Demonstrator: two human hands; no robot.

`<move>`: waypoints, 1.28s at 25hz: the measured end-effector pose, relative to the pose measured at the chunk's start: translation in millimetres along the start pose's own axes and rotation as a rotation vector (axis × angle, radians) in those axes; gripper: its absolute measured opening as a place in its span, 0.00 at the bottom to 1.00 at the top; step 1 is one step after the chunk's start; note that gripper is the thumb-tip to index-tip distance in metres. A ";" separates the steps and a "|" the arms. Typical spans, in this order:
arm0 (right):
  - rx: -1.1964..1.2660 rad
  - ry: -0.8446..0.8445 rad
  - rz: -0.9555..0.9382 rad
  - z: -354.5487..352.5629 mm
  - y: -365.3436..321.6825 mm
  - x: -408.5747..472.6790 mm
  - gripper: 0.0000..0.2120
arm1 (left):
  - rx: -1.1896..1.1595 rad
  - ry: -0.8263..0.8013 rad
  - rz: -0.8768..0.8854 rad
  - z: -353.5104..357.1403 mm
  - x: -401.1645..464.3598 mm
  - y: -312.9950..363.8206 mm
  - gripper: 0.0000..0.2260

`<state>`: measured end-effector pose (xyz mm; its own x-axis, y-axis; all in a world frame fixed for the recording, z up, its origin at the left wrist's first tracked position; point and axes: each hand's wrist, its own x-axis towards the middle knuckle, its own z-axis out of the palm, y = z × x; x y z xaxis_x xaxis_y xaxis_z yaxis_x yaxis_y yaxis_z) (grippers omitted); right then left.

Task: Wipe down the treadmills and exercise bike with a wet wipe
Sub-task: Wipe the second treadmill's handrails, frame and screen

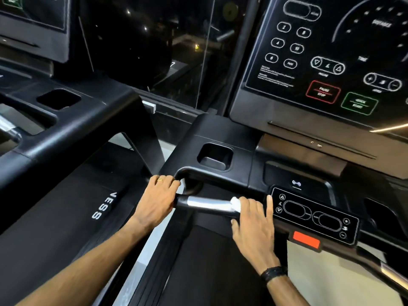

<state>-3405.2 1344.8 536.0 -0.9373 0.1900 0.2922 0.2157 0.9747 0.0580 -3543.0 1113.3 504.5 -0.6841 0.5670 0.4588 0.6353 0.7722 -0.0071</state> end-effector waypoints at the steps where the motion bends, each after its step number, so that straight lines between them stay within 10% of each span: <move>1: -0.004 0.008 0.013 -0.9 1.9 -1.9 0.26 | -0.008 0.020 0.034 0.5 -0.4 1.0 0.17; 8: -0.027 -0.047 0.045 14.5 -1.4 -35.2 0.50 | -0.199 0.170 0.170 3.4 1.4 20.3 0.12; 32: -0.113 -0.011 0.231 -7.8 82.5 10.6 0.45 | -0.577 -0.035 -0.071 20.0 123.4 185.4 0.11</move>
<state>-3395.3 1426.3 551.4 -0.8627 0.4077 0.2993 0.4528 0.8862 0.0979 -3516.8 1332.1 542.0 -0.7375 0.5363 0.4104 0.6730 0.5333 0.5125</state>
